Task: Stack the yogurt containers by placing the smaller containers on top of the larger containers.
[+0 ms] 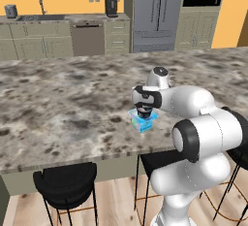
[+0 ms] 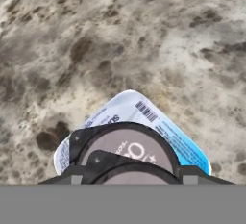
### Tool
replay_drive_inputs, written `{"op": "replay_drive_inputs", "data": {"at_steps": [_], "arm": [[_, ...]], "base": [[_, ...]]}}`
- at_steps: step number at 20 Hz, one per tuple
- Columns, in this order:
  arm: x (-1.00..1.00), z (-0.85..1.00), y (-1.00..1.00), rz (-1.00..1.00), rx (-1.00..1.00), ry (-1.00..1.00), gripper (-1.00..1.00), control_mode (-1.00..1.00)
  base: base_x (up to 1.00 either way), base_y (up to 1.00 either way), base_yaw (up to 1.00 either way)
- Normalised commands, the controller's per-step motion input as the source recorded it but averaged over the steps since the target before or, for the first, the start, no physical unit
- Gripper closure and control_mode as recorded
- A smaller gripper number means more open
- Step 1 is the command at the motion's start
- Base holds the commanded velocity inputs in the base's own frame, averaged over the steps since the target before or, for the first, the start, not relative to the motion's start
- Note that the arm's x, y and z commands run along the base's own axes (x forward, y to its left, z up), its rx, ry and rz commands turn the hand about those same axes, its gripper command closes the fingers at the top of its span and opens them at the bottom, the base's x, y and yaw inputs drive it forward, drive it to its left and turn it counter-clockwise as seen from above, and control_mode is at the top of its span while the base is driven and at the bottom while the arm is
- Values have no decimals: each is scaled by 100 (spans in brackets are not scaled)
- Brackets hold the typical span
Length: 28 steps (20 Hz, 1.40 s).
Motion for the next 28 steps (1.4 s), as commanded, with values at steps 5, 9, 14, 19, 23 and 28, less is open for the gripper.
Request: {"op": "replay_drive_inputs", "data": {"at_steps": [5, 9, 14, 19, 23, 28], "arm": [[11, -6, 0, 0, 0, 0, 100, -100], [13, -7, 0, 0, 0, 0, 100, -100], [11, -5, 0, 0, 0, 0, 100, -100], [9, -5, 0, 0, 0, 0, 100, -100], [5, -4, 0, 0, 0, 0, 100, -100], [0, -2, 0, 0, 0, 0, -100, -100]], "base": [[0, 0, 0], [0, 0, 0], [0, 0, 0], [0, 0, 0], [0, 0, 0], [0, 0, 0]]}}
